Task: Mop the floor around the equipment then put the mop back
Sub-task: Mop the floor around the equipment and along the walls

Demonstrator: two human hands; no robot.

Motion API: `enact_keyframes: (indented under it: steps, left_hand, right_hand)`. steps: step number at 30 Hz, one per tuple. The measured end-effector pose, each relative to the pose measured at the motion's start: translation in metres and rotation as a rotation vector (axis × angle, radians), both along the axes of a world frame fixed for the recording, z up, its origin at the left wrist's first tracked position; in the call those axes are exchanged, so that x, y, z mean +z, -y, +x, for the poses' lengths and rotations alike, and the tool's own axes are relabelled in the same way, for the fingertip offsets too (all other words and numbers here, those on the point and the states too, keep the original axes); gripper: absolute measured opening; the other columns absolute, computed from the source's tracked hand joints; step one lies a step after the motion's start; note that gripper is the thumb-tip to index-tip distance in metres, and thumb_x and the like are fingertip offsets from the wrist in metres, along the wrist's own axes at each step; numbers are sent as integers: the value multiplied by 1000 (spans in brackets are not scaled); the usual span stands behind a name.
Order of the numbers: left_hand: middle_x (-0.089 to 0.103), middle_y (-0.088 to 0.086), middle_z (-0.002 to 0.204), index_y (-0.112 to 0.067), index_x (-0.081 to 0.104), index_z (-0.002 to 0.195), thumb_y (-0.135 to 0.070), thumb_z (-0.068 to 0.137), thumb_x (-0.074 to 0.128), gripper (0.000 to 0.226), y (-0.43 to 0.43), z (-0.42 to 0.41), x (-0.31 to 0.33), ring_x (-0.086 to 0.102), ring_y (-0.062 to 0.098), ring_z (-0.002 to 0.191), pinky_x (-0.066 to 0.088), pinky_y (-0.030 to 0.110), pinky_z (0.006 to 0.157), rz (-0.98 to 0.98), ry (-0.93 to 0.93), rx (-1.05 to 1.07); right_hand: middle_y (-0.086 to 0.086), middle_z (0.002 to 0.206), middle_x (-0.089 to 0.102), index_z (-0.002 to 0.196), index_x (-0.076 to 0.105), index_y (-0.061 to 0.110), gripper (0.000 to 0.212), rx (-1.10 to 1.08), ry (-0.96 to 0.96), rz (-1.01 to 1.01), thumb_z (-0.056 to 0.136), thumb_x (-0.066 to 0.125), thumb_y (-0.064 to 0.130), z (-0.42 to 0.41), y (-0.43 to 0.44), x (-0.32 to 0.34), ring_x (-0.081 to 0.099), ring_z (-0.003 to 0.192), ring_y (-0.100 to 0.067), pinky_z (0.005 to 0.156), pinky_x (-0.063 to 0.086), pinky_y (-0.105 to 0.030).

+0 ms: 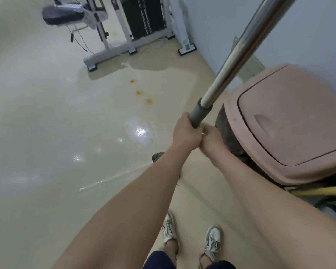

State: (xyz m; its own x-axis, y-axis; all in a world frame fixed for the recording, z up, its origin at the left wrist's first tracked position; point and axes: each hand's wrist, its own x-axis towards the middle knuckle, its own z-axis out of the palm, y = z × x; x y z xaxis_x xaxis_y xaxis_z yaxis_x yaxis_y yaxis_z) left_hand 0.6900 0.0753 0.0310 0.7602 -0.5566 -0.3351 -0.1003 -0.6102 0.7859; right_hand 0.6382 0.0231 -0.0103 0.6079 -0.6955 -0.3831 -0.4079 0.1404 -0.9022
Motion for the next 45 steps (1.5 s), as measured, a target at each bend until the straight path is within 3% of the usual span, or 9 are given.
enact_keyframes:
  steps: [10,12,15,18,26,30,35,40,45]
  left_hand:
    - [69,-7,90,-19,66,120,1,88,45,43,-41,159,-6,67,-2,73,53,27,80,-458,-560,355]
    - [69,-11,114,-26,56,135,-2,91,47,50,-58,203,-20,69,1,99,55,36,96,-461,-567,298]
    - [49,-4,148,-35,29,149,-3,93,49,68,-73,274,-37,49,13,136,43,45,110,-383,-531,145]
    - [41,-3,155,-45,12,151,-20,96,52,72,-84,346,-44,45,14,138,44,36,107,-334,-428,127]
    - [59,7,112,-25,43,135,-33,92,58,46,-105,515,-15,62,26,88,39,24,57,-177,-160,294]
    - [49,-3,86,-15,45,98,-18,93,48,6,-102,606,12,51,18,73,32,26,54,-75,67,212]
    - [68,6,107,-16,46,133,-25,96,49,38,-95,728,36,62,30,96,39,33,67,-34,216,146]
    - [69,9,114,-15,48,136,-23,94,55,43,-91,854,41,64,33,102,49,34,74,-86,200,271]
    - [62,-3,85,-13,50,129,-17,94,50,35,-107,968,36,63,23,86,41,23,64,-152,166,406]
  right_hand:
    - [3,85,67,96,64,22,12,52,-58,-187,84,67,21,178,-20,13,67,89,-25,77,52,-34]
    - [3,89,68,99,64,23,17,60,-71,-273,85,68,30,234,-27,19,67,89,-23,81,54,-37]
    - [4,88,66,101,62,21,22,118,-91,-388,88,64,39,331,-35,40,63,85,-21,78,50,-35]
    - [6,85,62,102,62,21,23,190,-71,-448,90,61,41,417,-50,63,59,82,-17,72,44,-30]
    - [9,82,63,95,59,22,22,196,87,-458,89,63,43,573,-77,91,63,82,-16,74,50,-31]
    - [3,70,57,86,53,18,22,102,274,-256,90,65,37,654,-82,105,61,65,-18,64,54,-33]
    - [-5,59,53,84,56,1,31,87,439,-109,90,68,29,772,-70,126,53,48,-17,49,48,-24]
    - [-6,61,54,86,55,5,25,207,432,-53,89,68,26,901,-64,135,56,52,-15,55,54,-24]
    - [-10,71,56,86,54,6,28,336,406,-14,87,71,29,1025,-82,129,63,59,-13,60,54,-27]
